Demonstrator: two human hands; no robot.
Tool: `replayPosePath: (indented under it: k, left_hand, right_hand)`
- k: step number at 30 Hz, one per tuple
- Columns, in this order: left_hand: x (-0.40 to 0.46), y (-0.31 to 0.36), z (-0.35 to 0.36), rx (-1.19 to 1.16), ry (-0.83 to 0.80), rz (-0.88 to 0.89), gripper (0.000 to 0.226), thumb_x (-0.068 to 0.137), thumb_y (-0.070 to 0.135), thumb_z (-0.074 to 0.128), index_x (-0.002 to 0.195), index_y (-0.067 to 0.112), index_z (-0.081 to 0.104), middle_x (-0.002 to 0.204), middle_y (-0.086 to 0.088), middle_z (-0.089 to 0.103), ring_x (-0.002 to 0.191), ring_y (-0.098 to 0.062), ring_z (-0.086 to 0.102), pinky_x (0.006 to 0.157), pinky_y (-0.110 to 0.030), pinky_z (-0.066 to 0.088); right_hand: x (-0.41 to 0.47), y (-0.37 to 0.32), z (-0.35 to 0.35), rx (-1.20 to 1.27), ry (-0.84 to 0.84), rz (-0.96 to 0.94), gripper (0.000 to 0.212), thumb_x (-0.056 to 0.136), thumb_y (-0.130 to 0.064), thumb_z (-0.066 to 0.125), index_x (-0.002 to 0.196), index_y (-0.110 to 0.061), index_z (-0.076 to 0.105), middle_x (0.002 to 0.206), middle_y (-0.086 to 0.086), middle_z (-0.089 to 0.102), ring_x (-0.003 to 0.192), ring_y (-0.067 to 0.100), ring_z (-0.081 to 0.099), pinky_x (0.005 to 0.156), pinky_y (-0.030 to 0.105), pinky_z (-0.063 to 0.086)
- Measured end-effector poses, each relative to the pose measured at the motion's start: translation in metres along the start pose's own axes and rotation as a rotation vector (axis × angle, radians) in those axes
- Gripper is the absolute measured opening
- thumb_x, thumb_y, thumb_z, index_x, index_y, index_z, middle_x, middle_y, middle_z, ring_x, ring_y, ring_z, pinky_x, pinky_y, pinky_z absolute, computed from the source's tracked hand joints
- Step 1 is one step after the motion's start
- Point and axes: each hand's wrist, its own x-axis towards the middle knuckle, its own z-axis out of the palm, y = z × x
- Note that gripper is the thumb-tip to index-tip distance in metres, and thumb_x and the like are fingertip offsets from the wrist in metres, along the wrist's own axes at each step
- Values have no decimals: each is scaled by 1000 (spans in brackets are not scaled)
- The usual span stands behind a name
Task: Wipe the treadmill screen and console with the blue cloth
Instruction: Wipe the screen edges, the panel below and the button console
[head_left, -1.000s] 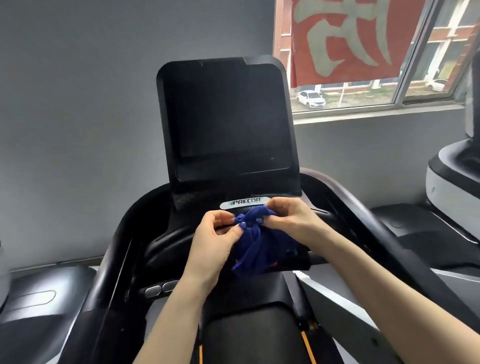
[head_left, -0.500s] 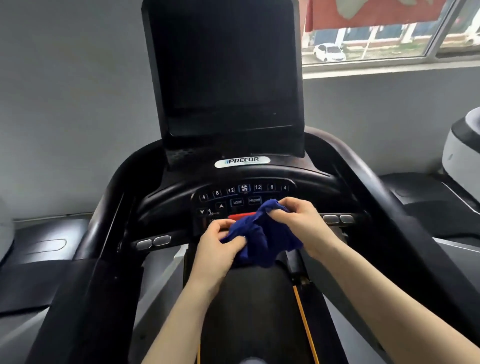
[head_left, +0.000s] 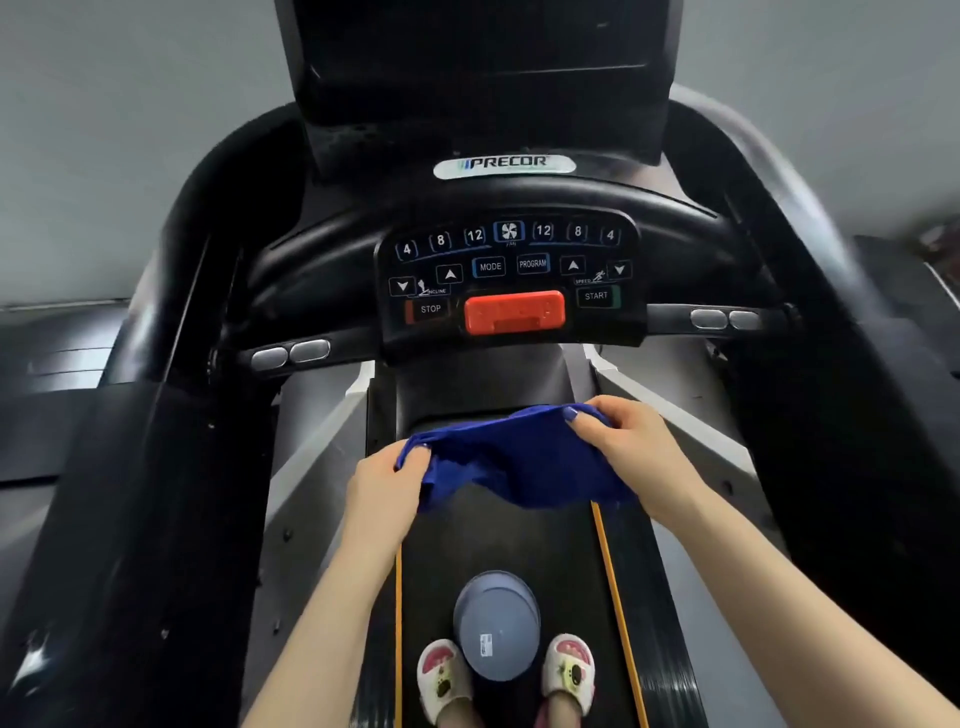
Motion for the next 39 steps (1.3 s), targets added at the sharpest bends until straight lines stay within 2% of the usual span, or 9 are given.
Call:
replayPosePath:
  k: [7,10,12,15,18,22,26,33,39]
  left_hand:
    - [3,18,-23,6,-73,11,31,85,35,59,59,21,48,56,-2,44,63,-24,39,63,-34,30]
    - [16,34,-46,-496,-235,-116,14,92,29,67,86,16,68,77,-5,67,71,-21,61,62,-29,53]
    - [15,19,-47,-888,-422,-222,51,75,52,79,108,15,69,99,-9,74,85,-22,72,73,-34,60]
    - [-18,-30,-6,-927,-503,-454,76,77,67,57,133,16,58,120,-12,70,102,-29,71,87,-43,50]
    - [-39,-59,30,-1018,-561,-621,67,84,43,65,142,12,51,135,-21,61,118,-41,62,103,-61,44]
    - [-20,-69,16,-988,-436,-624,56,79,18,69,132,6,58,113,-23,71,89,-34,74,67,-49,61]
    - [-22,-80,5,-979,-502,-560,69,47,25,99,109,24,70,115,-9,72,100,-23,68,72,-36,40]
    - [-2,-86,21,-547,-234,-357,45,93,-2,55,122,31,63,128,-12,65,121,-28,59,111,-48,37]
    - [0,-79,12,-187,-225,-113,28,92,2,63,104,26,72,107,-4,72,105,-21,66,82,-27,53]
  right_hand:
    - [-1,-16,-13,-185,-131,-75,20,99,-25,54,86,-30,70,70,-11,69,67,11,63,56,24,46]
    - [-5,-23,-16,187,-217,-47,20,98,-8,51,93,-14,69,75,1,66,71,12,59,60,20,44]
    - [-6,-27,-15,466,-235,22,18,97,-4,49,100,-6,66,87,11,67,79,18,61,70,27,46]
    - [-3,-26,-8,614,-227,137,22,96,-3,46,102,-5,67,91,13,69,81,21,65,71,29,49]
    - [-2,-14,0,599,-208,228,24,95,-4,44,103,-3,66,86,17,64,78,23,62,68,30,44]
    - [-8,4,-2,624,-142,259,27,97,-3,38,86,-7,63,66,8,60,61,13,59,60,25,43]
    - [-13,22,-6,824,-243,300,21,95,-9,41,103,-9,60,91,12,68,79,22,66,69,34,51]
    - [3,65,14,497,-2,349,21,97,-19,54,79,-13,64,80,10,65,72,19,62,59,27,45]
    - [6,102,7,624,-45,492,13,92,-14,52,101,-10,60,93,12,67,83,25,65,81,37,47]
